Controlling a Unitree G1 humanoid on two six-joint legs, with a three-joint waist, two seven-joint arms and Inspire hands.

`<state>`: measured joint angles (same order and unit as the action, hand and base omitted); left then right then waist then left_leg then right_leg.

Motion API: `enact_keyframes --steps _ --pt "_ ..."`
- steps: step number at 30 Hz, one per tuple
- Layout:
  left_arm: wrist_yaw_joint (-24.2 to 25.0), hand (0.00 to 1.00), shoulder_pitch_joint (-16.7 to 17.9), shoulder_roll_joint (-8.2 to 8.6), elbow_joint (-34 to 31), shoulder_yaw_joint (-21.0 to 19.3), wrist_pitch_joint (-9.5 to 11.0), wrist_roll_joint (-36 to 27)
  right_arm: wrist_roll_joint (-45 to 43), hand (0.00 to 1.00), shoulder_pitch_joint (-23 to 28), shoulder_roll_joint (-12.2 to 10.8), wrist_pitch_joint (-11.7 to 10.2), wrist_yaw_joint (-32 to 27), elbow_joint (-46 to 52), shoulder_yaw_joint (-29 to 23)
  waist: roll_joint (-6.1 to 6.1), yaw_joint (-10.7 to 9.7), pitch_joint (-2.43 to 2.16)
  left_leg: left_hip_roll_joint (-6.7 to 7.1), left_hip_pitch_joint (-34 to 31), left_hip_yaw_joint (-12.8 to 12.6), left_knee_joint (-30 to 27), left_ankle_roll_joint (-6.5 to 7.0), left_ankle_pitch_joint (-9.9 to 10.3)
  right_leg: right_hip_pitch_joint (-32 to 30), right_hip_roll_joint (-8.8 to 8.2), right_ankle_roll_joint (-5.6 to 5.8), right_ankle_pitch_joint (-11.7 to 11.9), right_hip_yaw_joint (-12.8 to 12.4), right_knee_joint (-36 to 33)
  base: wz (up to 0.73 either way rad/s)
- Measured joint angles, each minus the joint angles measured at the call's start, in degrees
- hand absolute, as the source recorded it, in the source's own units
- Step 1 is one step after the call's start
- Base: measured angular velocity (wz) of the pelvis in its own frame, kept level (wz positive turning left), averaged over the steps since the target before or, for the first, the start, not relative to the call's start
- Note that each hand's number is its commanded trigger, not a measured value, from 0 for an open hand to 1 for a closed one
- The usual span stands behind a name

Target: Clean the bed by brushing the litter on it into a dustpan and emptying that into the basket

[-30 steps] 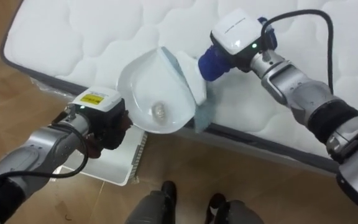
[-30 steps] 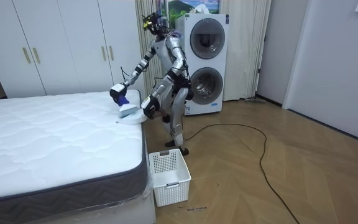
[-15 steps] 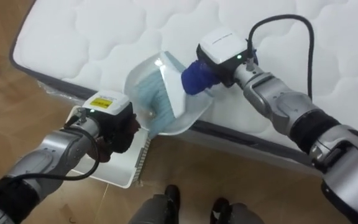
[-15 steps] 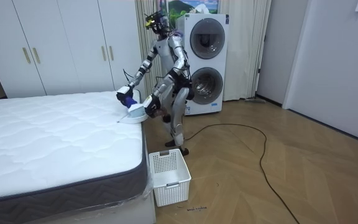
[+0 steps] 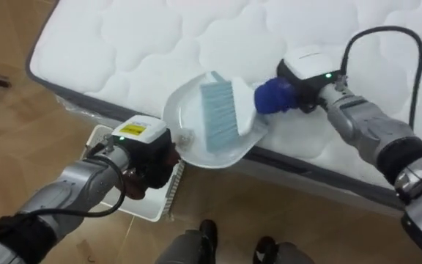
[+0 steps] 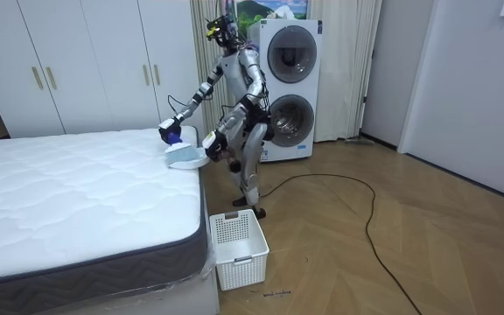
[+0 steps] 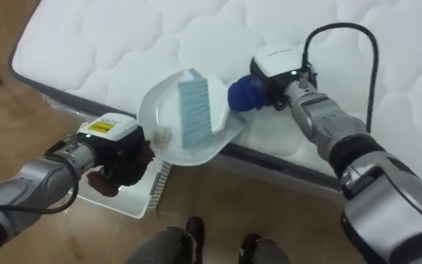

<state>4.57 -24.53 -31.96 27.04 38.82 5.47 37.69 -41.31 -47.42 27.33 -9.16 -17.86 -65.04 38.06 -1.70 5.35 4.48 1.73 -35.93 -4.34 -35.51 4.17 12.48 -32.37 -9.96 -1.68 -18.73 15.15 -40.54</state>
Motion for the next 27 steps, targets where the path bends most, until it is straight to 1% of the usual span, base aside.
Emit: enact_keyframes --steps 1,2,3,4,6,7,8,10,11,12,13,14,15,16,17,18,19,20,21,22,23,24,25,26,27 --pt "0.0 1.0 0.1 0.0 -0.1 0.0 0.3 0.0 0.8 1.0 0.4 0.4 0.0 -0.2 -0.2 -0.5 -0.01 0.0 0.0 0.04 0.6 0.0 0.2 0.0 0.0 0.5 -0.03 0.0 0.0 0.0 0.1 0.0" --pt "0.0 1.0 0.7 -0.02 -0.8 -0.9 0.9 0.1 1.6 1.0 1.2 1.2 0.0 -0.4 -0.4 -2.1 -0.17 0.0 -0.03 0.02 1.6 0.0 1.0 -0.01 0.0 1.6 0.07 0.07 0.0 0.0 0.8 0.0" --pt "0.0 1.0 1.2 -0.02 -1.4 -1.5 1.1 0.1 2.0 1.0 1.5 1.5 0.0 -0.4 -0.5 -3.1 -0.39 0.0 -0.17 0.01 2.0 0.0 1.4 0.0 0.0 2.0 0.14 0.14 0.1 0.0 1.1 -0.05" --pt "0.0 1.0 2.5 -0.02 -2.7 -3.2 1.4 0.1 3.2 1.0 2.0 1.7 0.3 -0.7 -1.0 -5.0 -0.67 0.0 -0.32 0.03 3.1 -0.2 2.2 0.01 0.0 2.9 0.21 0.22 0.3 -0.1 2.0 -0.07" --pt "0.0 1.0 5.5 0.01 -5.8 -6.5 1.6 0.3 6.4 1.0 3.3 1.8 0.5 -0.9 -1.4 -9.8 -1.23 -0.1 -0.84 0.14 5.6 -0.3 4.5 -0.08 -0.6 5.1 0.55 0.4 0.8 -0.3 4.2 -0.07" --pt "0.0 1.0 6.6 -0.01 -6.9 -7.5 1.7 0.3 7.9 1.0 3.7 1.8 0.5 -1.1 -1.4 -10.9 -1.37 0.0 -0.97 0.12 6.2 -0.3 5.1 -0.16 -0.8 5.8 0.74 0.44 1.1 -0.3 5.0 -0.04" --pt "0.0 1.0 8.6 -0.05 -8.7 -9.2 1.9 0.2 10.7 1.0 5.0 2.0 0.5 -1.7 -1.4 -12.8 -1.43 -0.1 -1.04 0.14 8.0 -0.3 6.3 -0.29 -1.1 7.5 1.07 0.59 1.3 -0.4 6.2 0.0" --pt "0.0 1.0 10.7 -0.06 -10.1 -10.8 2.4 0.1 15.3 1.0 7.0 2.4 0.6 -2.0 -1.4 -15.5 -1.3 0.0 -1.22 0.34 10.6 0.0 7.9 -0.41 -1.3 10.2 1.19 0.68 1.4 -0.1 7.5 0.11" --pt "0.0 1.0 12.3 -0.02 -11.1 -12.0 2.4 0.1 18.7 1.0 8.0 2.6 0.6 -2.2 -1.4 -17.5 -1.36 -0.6 -1.59 0.8 11.7 1.0 9.1 -0.66 -1.7 11.9 1.16 0.72 1.4 0.8 8.7 0.26" --pt "0.0 1.0 12.8 -0.02 -11.6 -12.3 2.3 0.2 20.5 1.0 8.5 2.7 0.6 -2.6 -1.4 -18.5 -1.34 -1.1 -1.81 1.08 12.2 1.7 9.8 -0.69 -2.0 12.6 1.16 0.85 1.5 1.2 9.4 0.49" --pt "0.0 1.0 13.6 -0.06 -12.6 -12.7 2.2 0.3 23.7 0.9 9.5 2.8 1.2 -3.2 -1.4 -20.8 -1.22 -2.0 -2.22 1.52 13.1 3.0 10.9 -0.83 -2.6 14.1 1.13 0.97 1.5 2.4 10.8 0.64" --pt "0.0 1.0 14.7 0.0 -13.7 -13.2 2.1 0.3 26.1 0.68 11.0 2.8 1.3 -3.7 -1.4 -23.4 -0.87 -2.7 -2.61 2.07 14.5 4.5 12.3 -1.0 -3.2 16.0 1.38 1.06 1.6 3.0 12.1 0.81" --pt "0.0 1.0 16.3 0.01 -14.9 -13.8 2.0 0.6 28.6 0.53 13.0 2.8 1.7 -4.3 -1.1 -25.4 -0.53 -3.5 -3.02 2.37 16.0 5.7 13.5 -1.08 -3.5 18.3 2.15 1.35 1.7 2.4 13.8 0.72" --pt "0.0 1.0 17.1 -0.02 -15.5 -14.2 2.0 0.7 29.8 0.09 14.1 2.9 1.9 -4.5 -0.8 -26.4 -0.14 -3.8 -3.28 2.66 16.9 6.5 14.2 -1.2 -3.7 19.4 2.31 1.39 1.7 2.2 14.5 0.68" --pt "0.0 1.0 18.7 0.04 -16.4 -14.9 1.9 0.5 32.1 0.0 15.9 2.9 2.7 -4.7 -0.4 -27.8 0.48 -4.1 -3.79 2.87 18.4 7.5 15.0 -1.31 -3.8 21.6 2.74 1.5 1.8 2.1 15.8 0.59" --pt "0.0 1.0 20.7 0.33 -17.5 -15.9 1.8 0.3 34.9 0.0 17.6 2.9 2.9 -5.0 0.1 -29.0 0.94 -4.4 -4.06 2.9 20.0 7.7 15.6 -1.32 -3.8 23.9 3.31 1.76 2.0 2.0 17.5 0.57" --pt "-0.1 1.0 21.8 0.44 -17.9 -16.2 1.8 0.2 36.4 0.0 18.4 2.9 2.9 -5.2 0.1 -29.5 1.11 -4.7 -4.17 2.96 20.8 7.8 15.9 -1.32 -3.8 25.3 3.51 1.8 2.0 2.1 18.4 0.61" --pt "-0.1 1.0 23.1 0.46 -18.2 -16.5 2.0 0.2 39.2 0.0 20.0 2.9 2.9 -5.4 0.3 -31.5 1.43 -5.2 -4.38 3.04 22.2 7.9 16.4 -1.32 -3.8 27.7 4.02 2.03 2.2 1.8 20.0 0.56" --pt "-0.1 1.0 24.4 0.6 -18.3 -17.7 2.4 0.2 42.1 0.0 21.3 2.8 2.9 -5.4 0.5 -33.4 1.86 -5.1 -4.48 3.07 23.2 8.2 16.8 -1.32 -3.8 29.3 4.66 2.14 2.3 0.0 21.5 0.49" --pt "-0.1 1.0 25.1 0.81 -18.4 -18.6 2.4 0.2 43.4 0.0 21.7 2.8 2.9 -5.5 0.5 -34.1 2.02 -5.1 -4.5 3.1 23.5 8.5 16.8 -1.32 -3.8 30.0 5.07 2.15 2.5 -1.1 22.3 0.35" --pt "-0.2 1.0 26.1 1.26 -18.4 -20.5 2.2 0.1 45.5 0.0 22.1 2.8 2.9 -5.8 0.5 -35.2 2.14 -5.1 -4.48 3.13 23.6 9.3 16.8 -1.33 -3.9 30.9 5.53 1.99 2.8 -1.4 23.6 0.26" --pt "-0.2 1.0 26.9 1.45 -18.4 -21.9 2.0 0.1 47.0 0.0 22.3 2.8 2.9 -6.2 0.5 -35.6 2.19 -5.0 -4.48 3.09 23.7 9.6 16.8 -1.43 -3.9 31.5 5.82 1.83 3.0 -1.4 24.4 0.22" --pt "-0.2 1.0 27.3 1.49 -18.4 -22.5 2.0 0.1 48.0 0.0 22.3 2.8 2.9 -6.5 0.5 -35.6 2.2 -4.9 -4.48 3.09 23.7 9.7 16.7 -1.49 -3.9 31.8 5.89 1.77 3.0 -1.3 24.6 0.15" --pt "-0.2 1.0 27.9 1.77 -18.5 -23.9 2.0 0.1 49.5 0.0 22.3 2.8 2.9 -6.6 0.5 -35.7 2.22 -4.7 -4.46 3.12 23.9 10.1 16.7 -1.61 -4.0 32.2 5.99 1.66 3.1 -0.8 25.0 0.15" --pt "-0.2 1.0 28.7 2.44 -18.6 -25.3 2.0 0.1 51.0 0.0 22.9 2.7 2.9 -6.6 0.6 -36.1 2.33 -4.8 -4.39 3.17 24.6 10.7 16.9 -1.72 -4.1 33.2 6.12 1.58 3.2 -0.8 25.4 0.17"
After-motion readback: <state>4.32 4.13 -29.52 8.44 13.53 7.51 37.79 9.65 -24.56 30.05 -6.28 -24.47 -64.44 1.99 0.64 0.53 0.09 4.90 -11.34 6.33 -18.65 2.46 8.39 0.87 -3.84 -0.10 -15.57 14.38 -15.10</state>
